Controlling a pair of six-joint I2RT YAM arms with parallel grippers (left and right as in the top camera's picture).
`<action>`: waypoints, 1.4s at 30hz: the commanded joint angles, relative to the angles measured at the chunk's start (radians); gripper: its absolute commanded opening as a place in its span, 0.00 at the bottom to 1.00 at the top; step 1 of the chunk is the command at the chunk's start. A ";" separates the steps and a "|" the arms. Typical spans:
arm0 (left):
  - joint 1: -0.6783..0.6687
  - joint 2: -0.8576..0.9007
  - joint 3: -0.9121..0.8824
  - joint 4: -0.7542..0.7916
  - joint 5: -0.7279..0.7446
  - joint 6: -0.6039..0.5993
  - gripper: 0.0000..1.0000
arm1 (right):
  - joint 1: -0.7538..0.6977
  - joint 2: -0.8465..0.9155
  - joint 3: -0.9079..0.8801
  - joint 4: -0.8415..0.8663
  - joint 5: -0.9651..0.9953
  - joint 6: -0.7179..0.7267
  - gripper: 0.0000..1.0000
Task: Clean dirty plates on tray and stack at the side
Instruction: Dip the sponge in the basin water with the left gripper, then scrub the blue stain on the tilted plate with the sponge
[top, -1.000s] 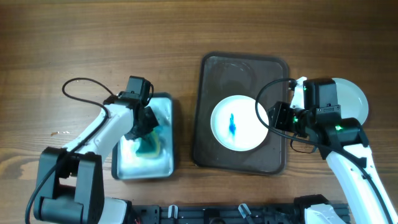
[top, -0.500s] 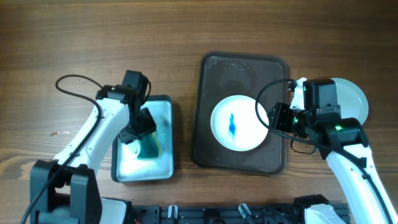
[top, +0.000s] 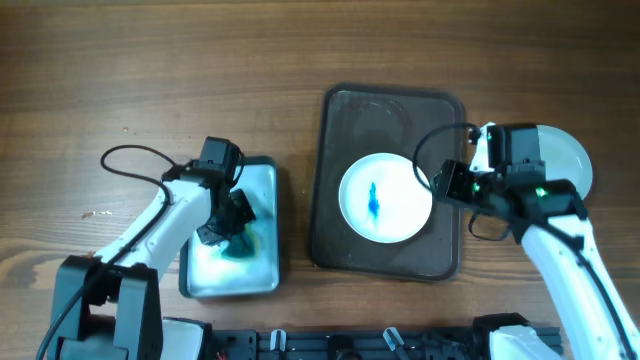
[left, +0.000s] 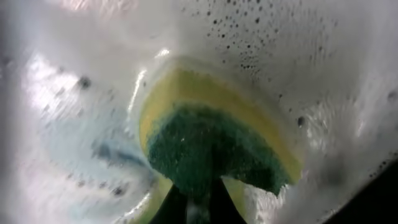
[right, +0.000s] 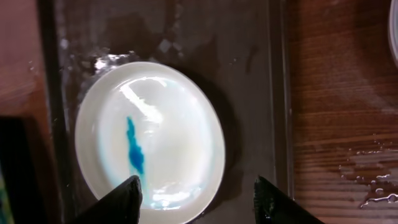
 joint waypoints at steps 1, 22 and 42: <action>0.006 0.006 0.143 -0.111 0.019 0.048 0.04 | -0.059 0.114 0.010 0.027 -0.063 -0.075 0.54; -0.251 0.024 0.559 -0.105 0.076 -0.005 0.04 | 0.002 0.526 0.005 0.233 -0.004 -0.071 0.04; -0.523 0.543 0.559 0.394 0.218 -0.086 0.04 | 0.002 0.526 0.005 0.204 -0.002 -0.073 0.04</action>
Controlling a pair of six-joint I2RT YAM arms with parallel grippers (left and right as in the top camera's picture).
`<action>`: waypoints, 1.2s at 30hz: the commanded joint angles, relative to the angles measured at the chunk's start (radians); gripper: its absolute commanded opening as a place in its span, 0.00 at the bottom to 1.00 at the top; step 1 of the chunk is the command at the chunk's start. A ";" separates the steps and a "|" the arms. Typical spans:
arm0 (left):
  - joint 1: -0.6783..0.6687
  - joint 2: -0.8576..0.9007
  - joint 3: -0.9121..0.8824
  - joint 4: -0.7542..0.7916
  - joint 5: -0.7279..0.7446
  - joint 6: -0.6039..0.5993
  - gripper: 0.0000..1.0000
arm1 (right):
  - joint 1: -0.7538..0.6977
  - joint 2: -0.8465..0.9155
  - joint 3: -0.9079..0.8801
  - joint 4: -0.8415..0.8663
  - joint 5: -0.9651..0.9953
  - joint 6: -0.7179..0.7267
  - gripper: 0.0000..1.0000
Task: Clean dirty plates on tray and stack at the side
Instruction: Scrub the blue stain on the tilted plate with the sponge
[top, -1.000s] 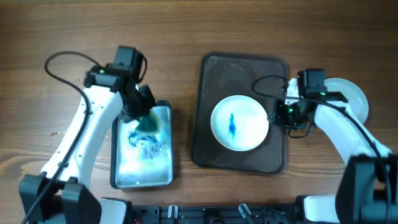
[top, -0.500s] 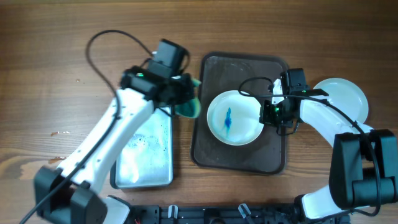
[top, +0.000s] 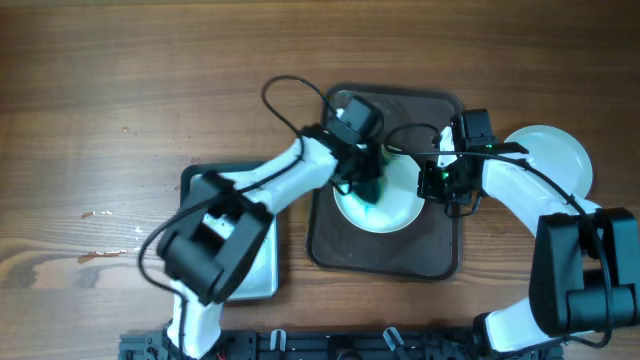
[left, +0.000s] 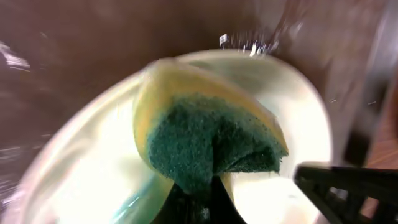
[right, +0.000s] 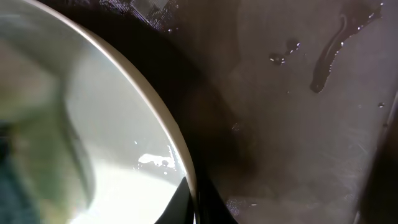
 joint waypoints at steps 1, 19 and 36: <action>-0.037 0.076 0.013 0.015 0.024 -0.043 0.04 | -0.003 0.027 -0.002 -0.011 0.101 0.023 0.04; -0.069 0.093 0.016 -0.273 -0.215 -0.064 0.04 | -0.003 0.027 -0.002 -0.032 0.101 0.023 0.04; -0.002 0.091 0.061 -0.126 -0.119 0.016 0.04 | -0.003 0.027 -0.002 -0.032 0.101 0.023 0.04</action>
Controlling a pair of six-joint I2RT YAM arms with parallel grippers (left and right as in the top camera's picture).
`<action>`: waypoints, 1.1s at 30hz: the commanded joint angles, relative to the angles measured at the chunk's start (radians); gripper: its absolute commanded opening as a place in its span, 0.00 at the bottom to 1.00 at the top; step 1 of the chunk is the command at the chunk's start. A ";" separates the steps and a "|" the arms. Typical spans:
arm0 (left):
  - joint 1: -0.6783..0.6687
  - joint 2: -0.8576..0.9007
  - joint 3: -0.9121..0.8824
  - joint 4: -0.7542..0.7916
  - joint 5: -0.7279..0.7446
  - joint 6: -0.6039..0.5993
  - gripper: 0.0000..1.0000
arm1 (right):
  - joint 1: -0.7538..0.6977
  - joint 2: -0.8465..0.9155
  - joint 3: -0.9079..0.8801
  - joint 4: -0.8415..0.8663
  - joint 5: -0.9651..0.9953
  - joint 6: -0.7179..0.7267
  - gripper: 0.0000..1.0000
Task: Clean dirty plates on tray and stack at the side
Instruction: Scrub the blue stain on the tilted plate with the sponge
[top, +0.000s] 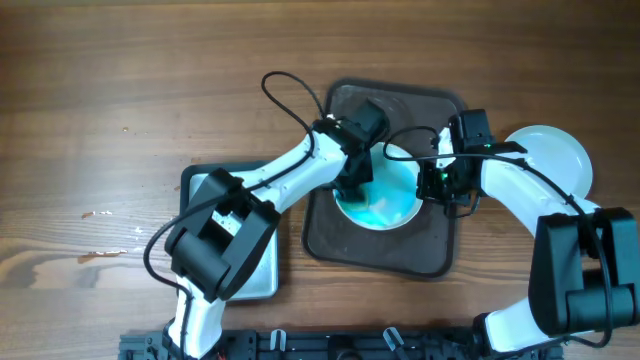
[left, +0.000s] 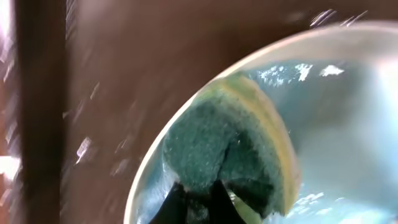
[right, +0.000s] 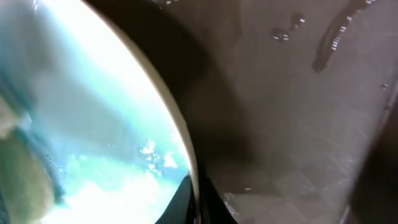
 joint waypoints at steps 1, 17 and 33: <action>0.007 0.055 -0.026 0.135 0.146 0.050 0.04 | -0.011 0.027 -0.006 -0.010 0.098 0.017 0.04; -0.123 0.100 -0.026 0.288 0.517 0.050 0.04 | -0.011 0.027 -0.006 -0.014 0.098 0.017 0.04; -0.033 0.050 -0.025 -0.117 -0.390 -0.011 0.04 | -0.011 0.027 -0.006 -0.023 0.098 0.017 0.04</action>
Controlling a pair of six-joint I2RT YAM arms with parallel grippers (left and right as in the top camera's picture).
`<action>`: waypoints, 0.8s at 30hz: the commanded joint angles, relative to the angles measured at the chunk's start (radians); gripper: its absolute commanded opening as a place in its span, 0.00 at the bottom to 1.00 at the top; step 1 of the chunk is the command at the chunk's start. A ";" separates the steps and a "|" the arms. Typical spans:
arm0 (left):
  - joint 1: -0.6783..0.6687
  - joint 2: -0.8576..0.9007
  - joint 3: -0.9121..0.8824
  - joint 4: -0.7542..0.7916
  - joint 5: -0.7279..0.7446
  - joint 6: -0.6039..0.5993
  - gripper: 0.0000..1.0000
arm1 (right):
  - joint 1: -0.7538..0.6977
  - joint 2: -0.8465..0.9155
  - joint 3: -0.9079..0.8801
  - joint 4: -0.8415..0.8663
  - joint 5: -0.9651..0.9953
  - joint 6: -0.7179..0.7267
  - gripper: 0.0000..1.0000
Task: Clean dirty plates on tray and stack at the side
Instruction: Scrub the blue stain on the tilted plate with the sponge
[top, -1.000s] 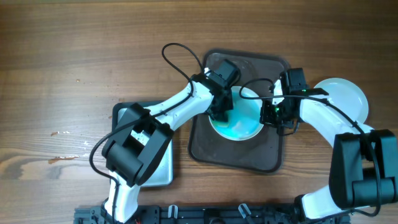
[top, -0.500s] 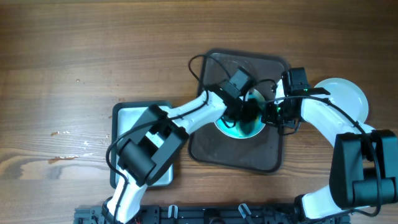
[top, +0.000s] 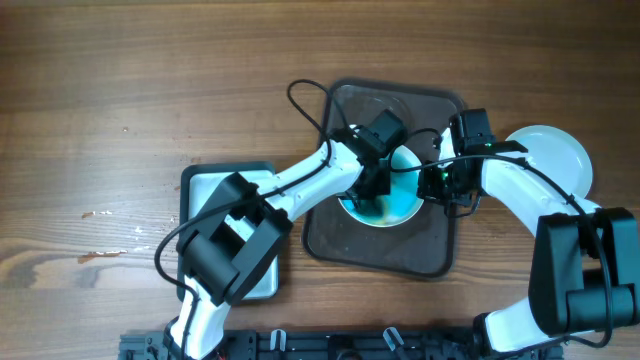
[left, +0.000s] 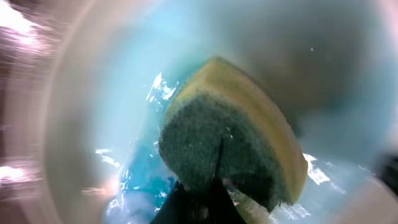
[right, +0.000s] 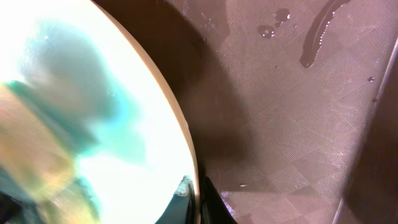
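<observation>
A white plate (top: 398, 203) smeared with blue-green lies on the dark brown tray (top: 430, 250). My left gripper (top: 378, 180) is shut on a yellow and green sponge (left: 231, 149), which is pressed onto the plate's wet inside (left: 112, 124). My right gripper (top: 432, 182) is shut on the plate's right rim (right: 186, 162). Blue smears show on the plate (right: 74, 112) in the right wrist view. A clean white plate (top: 560, 155) rests on the table to the right of the tray.
A metal basin (top: 200, 185) with water sits left of the tray, mostly covered by my left arm. Drops of water lie on the tray floor (right: 298, 93). The wooden table (top: 150, 80) stretches all round.
The left gripper with the sponge has shifted from the plate's left edge to near its middle. The right gripper still holds the rim in the same place.
First the left gripper held the sponge in the basin's water while the right gripper hung open over the plate with its blue streak. Then the sponge was on the plate and the right gripper shut on the rim. The streak has since spread into a blue-green smear.
</observation>
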 joint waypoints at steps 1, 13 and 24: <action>0.042 0.029 -0.053 -0.063 -0.436 -0.016 0.04 | -0.009 0.027 -0.012 -0.011 0.089 -0.009 0.04; 0.043 0.013 -0.053 0.156 -0.169 -0.042 0.04 | -0.009 0.027 -0.012 -0.013 0.089 -0.010 0.04; 0.006 0.089 -0.053 0.412 0.240 -0.138 0.04 | -0.009 0.027 -0.012 -0.013 0.089 -0.010 0.04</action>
